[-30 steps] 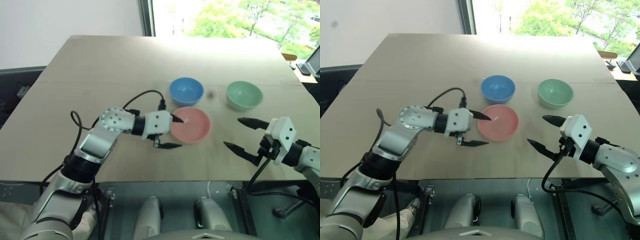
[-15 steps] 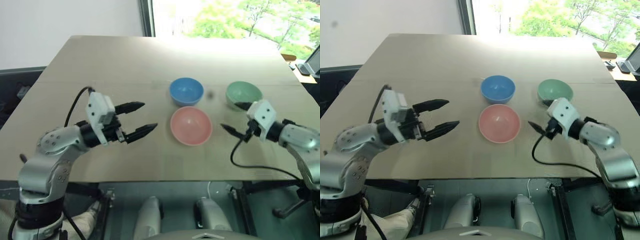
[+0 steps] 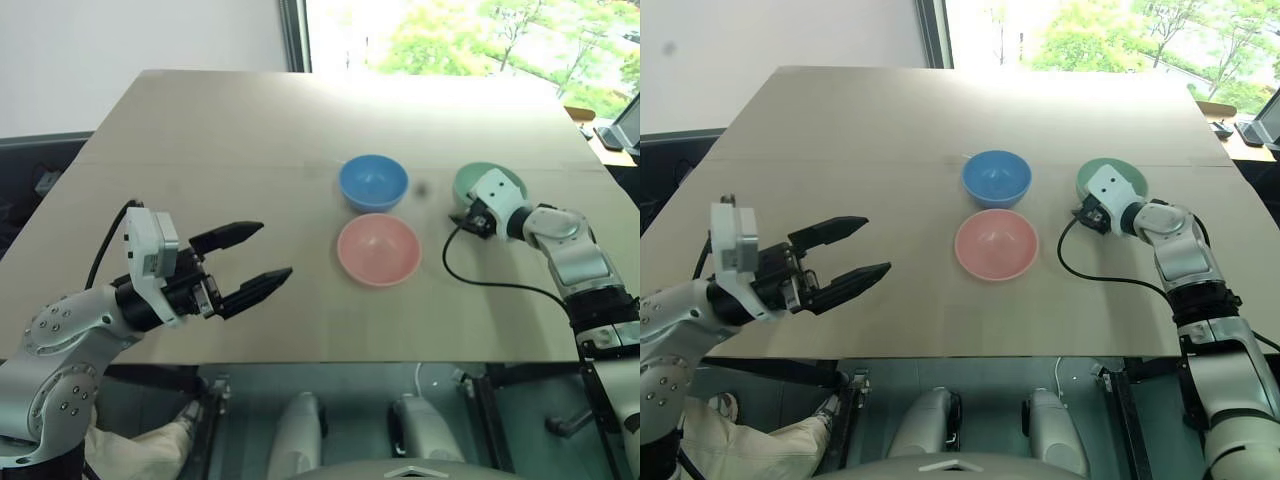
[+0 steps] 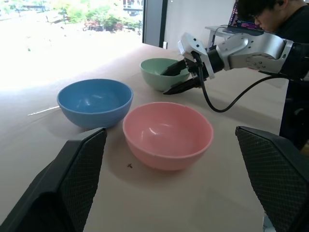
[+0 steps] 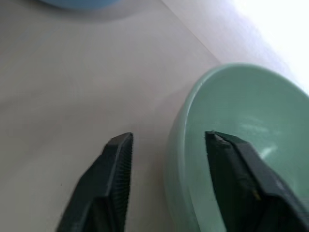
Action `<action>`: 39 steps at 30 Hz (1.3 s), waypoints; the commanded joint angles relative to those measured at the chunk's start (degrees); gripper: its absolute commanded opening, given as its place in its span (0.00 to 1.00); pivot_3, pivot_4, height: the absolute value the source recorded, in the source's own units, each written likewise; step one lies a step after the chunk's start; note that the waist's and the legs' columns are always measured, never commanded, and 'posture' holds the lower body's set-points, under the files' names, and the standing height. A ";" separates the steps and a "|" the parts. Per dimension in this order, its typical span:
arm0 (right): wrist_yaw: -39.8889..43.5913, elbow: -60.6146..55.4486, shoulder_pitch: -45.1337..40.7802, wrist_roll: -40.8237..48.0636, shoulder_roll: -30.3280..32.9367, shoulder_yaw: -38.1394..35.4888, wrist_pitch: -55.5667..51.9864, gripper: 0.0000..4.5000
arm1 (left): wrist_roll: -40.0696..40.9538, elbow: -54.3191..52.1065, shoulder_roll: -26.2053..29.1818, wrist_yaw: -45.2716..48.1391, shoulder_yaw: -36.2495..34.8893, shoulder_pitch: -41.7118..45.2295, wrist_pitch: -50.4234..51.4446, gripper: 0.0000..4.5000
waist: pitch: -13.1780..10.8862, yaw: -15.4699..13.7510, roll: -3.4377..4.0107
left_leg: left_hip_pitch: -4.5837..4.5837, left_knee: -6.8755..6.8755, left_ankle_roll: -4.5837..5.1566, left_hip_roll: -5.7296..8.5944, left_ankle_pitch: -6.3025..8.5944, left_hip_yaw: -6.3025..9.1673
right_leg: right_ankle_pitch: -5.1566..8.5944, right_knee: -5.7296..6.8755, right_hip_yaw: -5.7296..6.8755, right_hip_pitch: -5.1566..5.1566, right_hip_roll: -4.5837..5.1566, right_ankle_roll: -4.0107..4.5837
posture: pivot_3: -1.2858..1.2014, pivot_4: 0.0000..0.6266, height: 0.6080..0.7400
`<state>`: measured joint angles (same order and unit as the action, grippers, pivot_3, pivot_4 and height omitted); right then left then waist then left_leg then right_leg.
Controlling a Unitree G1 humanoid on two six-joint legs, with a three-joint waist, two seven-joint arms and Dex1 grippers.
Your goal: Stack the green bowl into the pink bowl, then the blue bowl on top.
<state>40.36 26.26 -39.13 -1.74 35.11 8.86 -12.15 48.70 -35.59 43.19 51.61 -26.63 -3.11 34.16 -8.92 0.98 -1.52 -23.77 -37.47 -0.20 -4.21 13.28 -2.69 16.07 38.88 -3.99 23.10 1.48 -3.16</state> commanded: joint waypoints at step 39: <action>-2.56 -65.54 15.51 30.44 -3.44 -11.12 -31.24 0.98 | -34.12 40.22 3.20 5.18 26.10 35.32 -26.89 1.00 | -0.09 -0.75 0.00 | -0.10 0.03 0.00 0.00 -0.01 0.08 | 0.00 -0.03 0.11 0.04 -0.05 -0.01 | 0.52 0.24 1.00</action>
<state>39.38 -36.10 -23.39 25.84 32.04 1.25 -41.75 18.44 1.64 45.83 55.94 -2.12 29.40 11.83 -9.01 0.22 -1.52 -23.88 -37.44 -0.21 -4.21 13.27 -2.61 16.06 38.84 -3.88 23.14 1.44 -3.17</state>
